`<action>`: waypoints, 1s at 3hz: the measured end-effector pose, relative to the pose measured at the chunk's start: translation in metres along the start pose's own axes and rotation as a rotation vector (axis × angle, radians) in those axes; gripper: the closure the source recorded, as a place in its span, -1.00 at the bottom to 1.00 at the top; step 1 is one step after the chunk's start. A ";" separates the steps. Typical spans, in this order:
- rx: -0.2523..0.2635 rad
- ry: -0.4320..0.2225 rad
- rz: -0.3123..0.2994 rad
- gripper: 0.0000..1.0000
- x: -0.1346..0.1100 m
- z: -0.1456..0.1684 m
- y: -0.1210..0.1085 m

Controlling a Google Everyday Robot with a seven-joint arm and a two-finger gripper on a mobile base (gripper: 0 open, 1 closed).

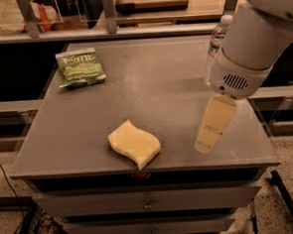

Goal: Move sponge near green jalapeno chip bag

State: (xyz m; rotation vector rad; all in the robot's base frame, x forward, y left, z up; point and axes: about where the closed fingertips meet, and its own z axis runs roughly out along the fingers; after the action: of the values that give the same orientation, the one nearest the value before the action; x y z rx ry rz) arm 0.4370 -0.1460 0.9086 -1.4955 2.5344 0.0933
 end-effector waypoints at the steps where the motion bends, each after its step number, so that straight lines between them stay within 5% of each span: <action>1: -0.034 -0.029 -0.022 -1.00 -0.014 0.008 0.027; 3: -0.080 -0.054 -0.058 -1.00 -0.066 0.062 0.067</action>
Offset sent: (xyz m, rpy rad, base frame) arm -0.0363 0.1156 -0.0668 0.0865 0.0668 0.1066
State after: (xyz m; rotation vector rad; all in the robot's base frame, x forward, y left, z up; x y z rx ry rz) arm 0.4181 -0.0474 0.8579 -1.5727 2.4707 0.2262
